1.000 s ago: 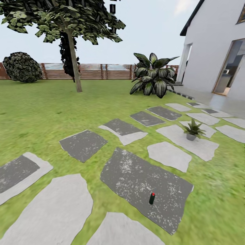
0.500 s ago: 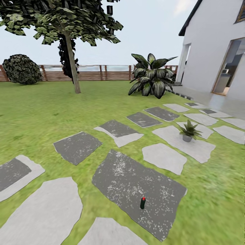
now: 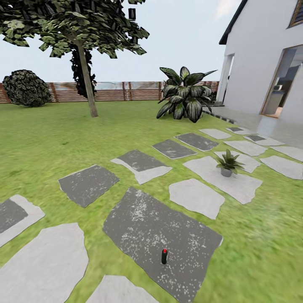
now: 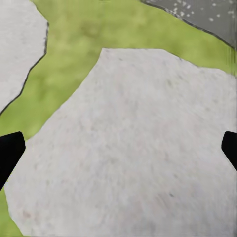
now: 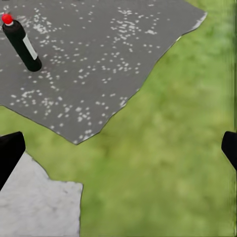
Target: Pick up the pesticide atomizer in the garden and spray insectifuge to fully cover both potted plants in the garden.
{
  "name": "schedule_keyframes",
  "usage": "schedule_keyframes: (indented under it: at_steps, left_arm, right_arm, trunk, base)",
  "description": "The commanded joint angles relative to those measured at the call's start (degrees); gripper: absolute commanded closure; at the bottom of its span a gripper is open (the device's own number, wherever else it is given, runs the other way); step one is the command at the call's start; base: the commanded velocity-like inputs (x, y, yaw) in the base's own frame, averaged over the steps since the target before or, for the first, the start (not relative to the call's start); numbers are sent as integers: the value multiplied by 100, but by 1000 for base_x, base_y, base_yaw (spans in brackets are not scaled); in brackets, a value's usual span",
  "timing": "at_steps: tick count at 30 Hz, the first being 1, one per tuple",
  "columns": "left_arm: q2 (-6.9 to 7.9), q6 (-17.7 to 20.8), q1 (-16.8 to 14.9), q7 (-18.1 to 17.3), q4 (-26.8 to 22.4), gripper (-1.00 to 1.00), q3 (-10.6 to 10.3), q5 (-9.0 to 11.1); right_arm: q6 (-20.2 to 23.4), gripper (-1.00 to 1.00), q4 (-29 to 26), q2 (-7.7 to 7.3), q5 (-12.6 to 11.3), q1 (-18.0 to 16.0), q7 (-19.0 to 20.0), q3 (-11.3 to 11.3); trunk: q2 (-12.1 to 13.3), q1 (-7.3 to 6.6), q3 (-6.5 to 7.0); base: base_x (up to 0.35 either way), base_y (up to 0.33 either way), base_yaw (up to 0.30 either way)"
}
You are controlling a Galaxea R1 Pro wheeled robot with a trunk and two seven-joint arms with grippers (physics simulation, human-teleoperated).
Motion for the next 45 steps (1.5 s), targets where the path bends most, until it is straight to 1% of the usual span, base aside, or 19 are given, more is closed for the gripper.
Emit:
schedule_keyframes:
  at_steps: [1, 21, 28, 39, 45]
  left_arm:
    - [1, -18, -2, -2, 3, -100, 1, 1]
    - [1, -18, -2, -2, 3, -100, 1, 1]
    - [1, -18, -2, -2, 3, -100, 1, 1]
    - [1, -18, -2, -2, 4, -100, 1, 1]
    - [1, -18, -2, -2, 4, -100, 1, 1]
  right_arm:
    - [-18, -100, 5, 1, 3, -6, -2, -4]
    - [-10, -100, 10, 1, 12, -6, 10, 5]
    - [-18, -100, -1, 1, 7, -6, -2, 2]
    - [-18, -100, -17, 1, 4, -7, -3, -4]
    - [-19, -100, -10, 1, 4, -6, -9, 1]
  trunk:
    - [-2, 0, -5]
    - [-2, 0, -5]
    - [-2, 0, -5]
    - [-2, 0, -5]
    - [-2, 0, -5]
  base:
    - [97, -267, 0]
    - [97, -267, 3]
    - [97, -267, 170]
    - [97, -267, 13]
    - [97, -267, 215]
